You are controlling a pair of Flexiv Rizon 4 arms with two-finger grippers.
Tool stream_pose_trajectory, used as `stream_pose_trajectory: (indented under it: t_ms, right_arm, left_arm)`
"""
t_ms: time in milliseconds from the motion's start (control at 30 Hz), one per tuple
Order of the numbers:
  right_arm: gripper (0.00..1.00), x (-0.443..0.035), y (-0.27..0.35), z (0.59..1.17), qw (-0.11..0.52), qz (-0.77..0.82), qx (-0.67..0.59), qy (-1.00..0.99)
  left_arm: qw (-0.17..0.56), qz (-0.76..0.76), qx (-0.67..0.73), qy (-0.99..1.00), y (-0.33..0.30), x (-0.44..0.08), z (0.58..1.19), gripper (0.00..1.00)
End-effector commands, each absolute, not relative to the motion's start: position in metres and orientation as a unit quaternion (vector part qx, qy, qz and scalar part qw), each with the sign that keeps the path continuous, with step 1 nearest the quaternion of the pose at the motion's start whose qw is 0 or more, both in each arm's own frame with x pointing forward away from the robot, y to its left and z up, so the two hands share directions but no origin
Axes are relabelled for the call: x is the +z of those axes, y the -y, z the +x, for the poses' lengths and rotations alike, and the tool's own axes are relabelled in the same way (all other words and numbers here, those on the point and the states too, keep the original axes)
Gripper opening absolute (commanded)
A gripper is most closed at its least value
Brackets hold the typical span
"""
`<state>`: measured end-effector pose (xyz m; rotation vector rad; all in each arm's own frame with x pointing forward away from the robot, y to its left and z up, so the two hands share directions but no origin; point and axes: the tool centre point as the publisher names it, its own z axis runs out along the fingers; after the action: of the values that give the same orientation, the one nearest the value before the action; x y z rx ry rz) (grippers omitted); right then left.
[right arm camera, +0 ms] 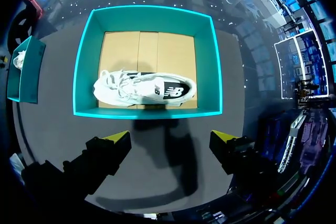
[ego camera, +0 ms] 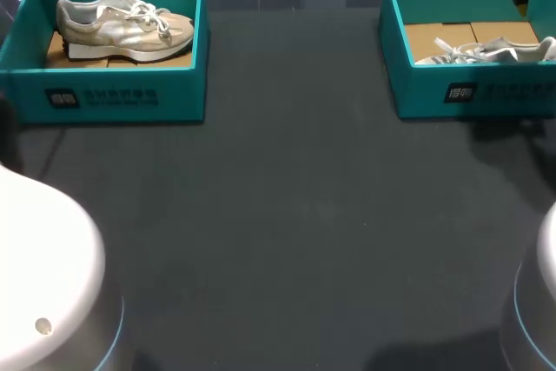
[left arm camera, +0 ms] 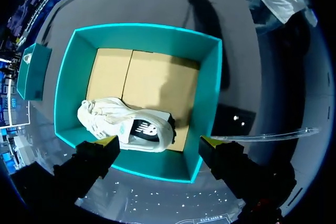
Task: Take the shoe out of the shoebox, open the shoe tongue, remove and reinsert the insole, then place the shoe into the shoebox
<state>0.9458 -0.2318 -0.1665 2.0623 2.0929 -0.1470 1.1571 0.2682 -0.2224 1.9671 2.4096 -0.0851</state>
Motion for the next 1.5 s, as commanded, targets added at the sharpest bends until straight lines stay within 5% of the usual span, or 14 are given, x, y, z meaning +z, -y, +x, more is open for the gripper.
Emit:
stream_pose_trajectory:
  t_ms: [33, 267, 400, 667, 733, 800, 1000, 1500]
  right_arm:
    - [1.0, -0.166, 0.232, 0.945, 0.1, 0.698, -0.05, -0.708]
    - [1.0, -0.166, 0.232, 0.945, 0.1, 0.698, -0.05, -0.708]
    - [1.0, -0.166, 0.232, 0.945, 0.1, 0.698, -0.05, -0.708]
    - [1.0, -0.166, 0.232, 0.945, 0.1, 0.698, -0.05, -0.708]
    - [1.0, -0.166, 0.232, 0.945, 0.1, 0.698, -0.05, -0.708]
    - [1.0, -0.166, 0.232, 0.945, 0.1, 0.698, -0.05, -0.708]
    - [1.0, -0.166, 0.232, 0.945, 0.1, 0.698, -0.05, -0.708]
    - [1.0, -0.166, 0.232, 0.945, 0.1, 0.698, -0.05, -0.708]
  left_arm:
    - [0.0, 0.649, -0.04, -0.76, -0.271, -0.244, 1.174, 1.0]
    - [0.012, 0.67, -0.014, -0.742, -0.266, -0.265, 1.174, 1.0]
    - [0.015, 0.673, 0.0, -0.74, -0.264, -0.276, 1.175, 0.87]
    - [0.023, 0.691, 0.025, -0.722, -0.269, -0.294, 1.175, 0.89]
    - [0.021, 0.692, 0.028, -0.721, -0.27, -0.298, 1.175, 0.86]
    - [0.021, 0.693, 0.029, -0.72, -0.272, -0.301, 1.175, 0.73]
    - [0.02, 0.692, 0.033, -0.721, -0.274, -0.313, 1.175, 0.87]
    - [0.007, 0.689, 0.045, -0.723, -0.273, -0.336, 1.183, 0.79]
